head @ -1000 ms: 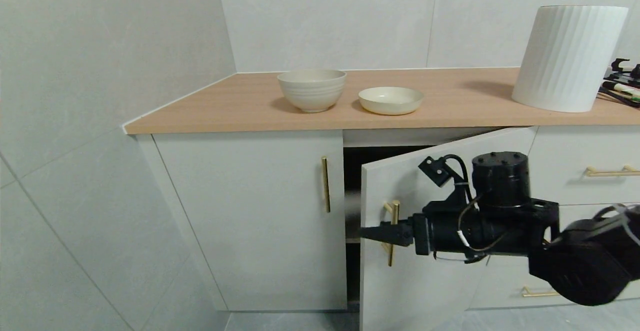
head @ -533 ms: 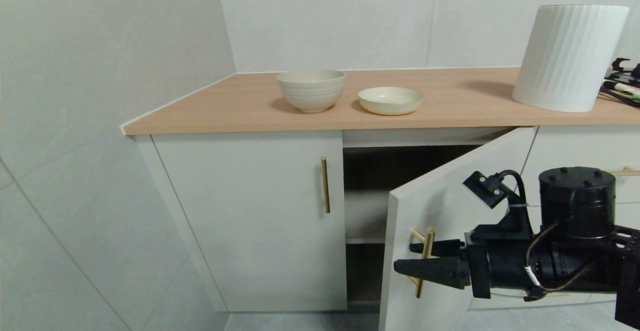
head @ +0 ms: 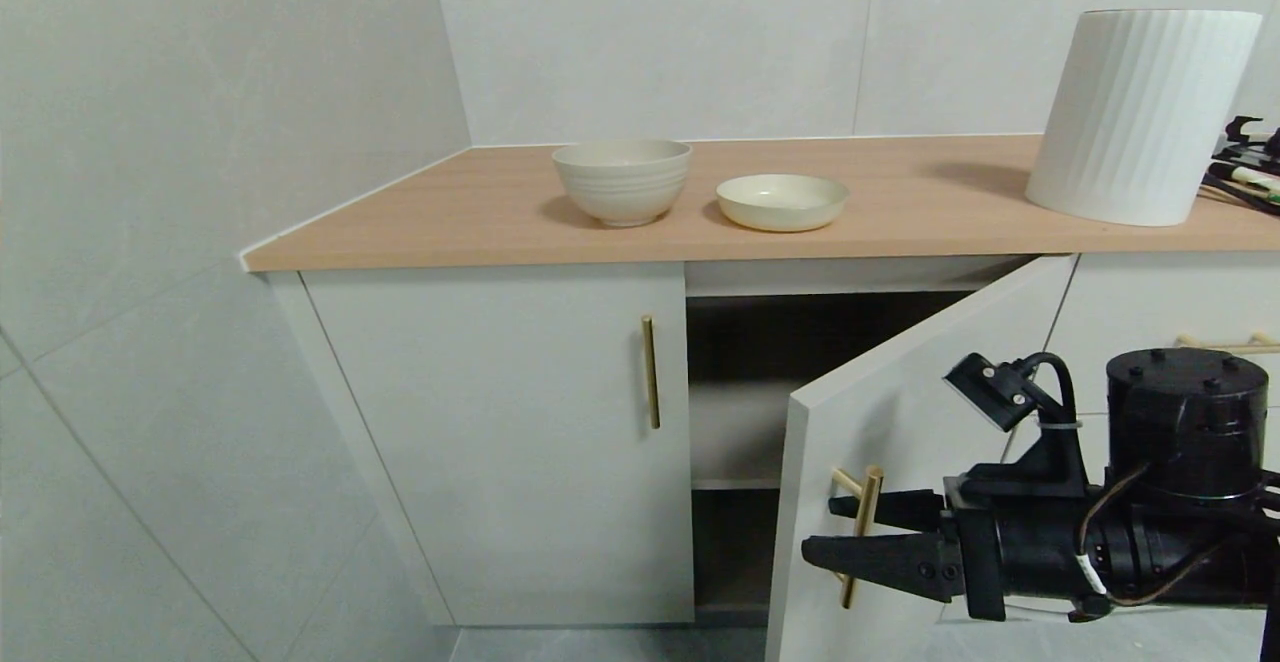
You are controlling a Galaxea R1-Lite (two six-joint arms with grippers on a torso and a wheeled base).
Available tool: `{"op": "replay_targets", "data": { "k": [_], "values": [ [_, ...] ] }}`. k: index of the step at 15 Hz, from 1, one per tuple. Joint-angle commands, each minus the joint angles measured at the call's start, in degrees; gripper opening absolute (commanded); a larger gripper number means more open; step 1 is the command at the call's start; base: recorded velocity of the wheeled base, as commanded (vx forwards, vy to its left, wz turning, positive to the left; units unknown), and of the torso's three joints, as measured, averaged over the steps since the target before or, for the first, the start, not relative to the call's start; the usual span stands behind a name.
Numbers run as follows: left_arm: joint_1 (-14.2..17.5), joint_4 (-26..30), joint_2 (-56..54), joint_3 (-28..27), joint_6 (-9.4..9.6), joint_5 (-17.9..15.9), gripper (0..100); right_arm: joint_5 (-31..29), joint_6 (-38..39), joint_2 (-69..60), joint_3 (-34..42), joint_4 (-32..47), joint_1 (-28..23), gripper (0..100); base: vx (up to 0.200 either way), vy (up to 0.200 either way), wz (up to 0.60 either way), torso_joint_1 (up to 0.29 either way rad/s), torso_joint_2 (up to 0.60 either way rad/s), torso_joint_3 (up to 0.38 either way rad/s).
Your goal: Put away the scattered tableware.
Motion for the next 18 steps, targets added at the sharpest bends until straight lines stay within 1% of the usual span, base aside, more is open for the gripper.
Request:
{"op": "replay_targets", "data": {
  "k": [1,3,4,5,6,7,8,9,10,11,12,13,14,16,18],
  "values": [
    [0.00,-0.09,0.00,0.00,0.76,-0.06,100,-0.08,-0.01,-0.71,0.72,-0.53,0.00,100,0.000,0.000,0.00,0.000,0.00,0.000],
    [0.00,-1.59,0.00,-1.14,0.06,-0.50,100,-0.08,-0.01,-0.71,1.16,-1.24,0.00,100,0.000,0.000,0.00,0.000,0.00,0.000],
    [0.00,-1.33,0.26,-5.71,-0.64,-3.23,100,-0.08,-0.01,-0.62,1.34,-1.76,0.00,100,0.000,0.000,0.00,0.000,0.00,0.000],
    [-0.18,0.08,1.23,-8.44,-1.26,-6.04,100,-0.08,-0.01,-0.53,1.34,-1.76,0.00,100,0.000,0.000,0.00,0.000,0.00,0.000],
    [-1.14,5.44,5.71,-16.08,-3.72,-13.68,100,-0.08,-0.01,-0.45,1.34,-1.76,0.00,100,0.000,0.000,0.00,0.000,0.00,0.000],
    [-1.85,8.69,10.90,-21.45,-6.09,-18.43,100,-0.08,-0.01,-0.45,1.34,-1.76,0.00,100,0.000,0.000,0.00,0.000,0.00,0.000],
    [-2.64,10.45,17.23,-25.75,-8.55,-23.26,100,-0.08,-0.01,-0.53,1.34,-1.76,0.00,100,0.000,0.000,0.00,0.000,0.00,0.000],
    [-3.52,10.19,25.22,-28.56,-9.26,-29.15,100,-0.08,-0.01,-0.53,1.34,-1.76,0.00,100,0.000,0.000,0.00,0.000,0.00,0.000],
    [-3.60,8.61,31.82,-30.59,-9.26,-33.02,100,-0.08,-0.01,-0.45,1.34,-1.76,0.00,100,0.000,0.000,0.00,0.000,0.00,0.000],
    [-3.69,5.62,39.11,-32.52,-9.17,-36.54,100,-0.08,-0.01,-0.36,1.34,-1.76,0.00,100,0.000,0.000,0.00,0.000,0.00,0.000],
    [-3.78,3.16,43.42,-33.40,-9.17,-39.00,100,-0.08,-0.01,-0.45,1.34,-1.76,0.00,100,0.000,0.000,0.00,0.000,0.00,0.000],
    [-5.54,-2.47,52.03,-34.63,-9.26,-45.24,100,-0.08,-0.01,-0.27,1.25,-1.76,-0.09,100,0.000,0.000,0.00,0.000,0.00,0.000],
    [-7.82,-6.34,58.45,-34.89,-9.34,-47.96,100,-0.08,-0.01,-0.18,1.34,-1.76,-0.09,100,0.000,0.000,0.00,0.000,0.00,0.000],
    [-12.13,-12.40,69.17,-34.45,-9.43,-48.05,100,-0.08,-0.01,-0.18,1.34,-1.76,-0.09,100,0.000,0.000,0.00,0.000,0.00,0.000],
    [-14.24,-20.31,79.10,-33.22,-9.26,-48.05,100,-0.08,-0.01,-0.09,1.51,-1.76,-0.09,100,0.000,0.000,0.00,0.000,0.00,0.000]
  ]
}}
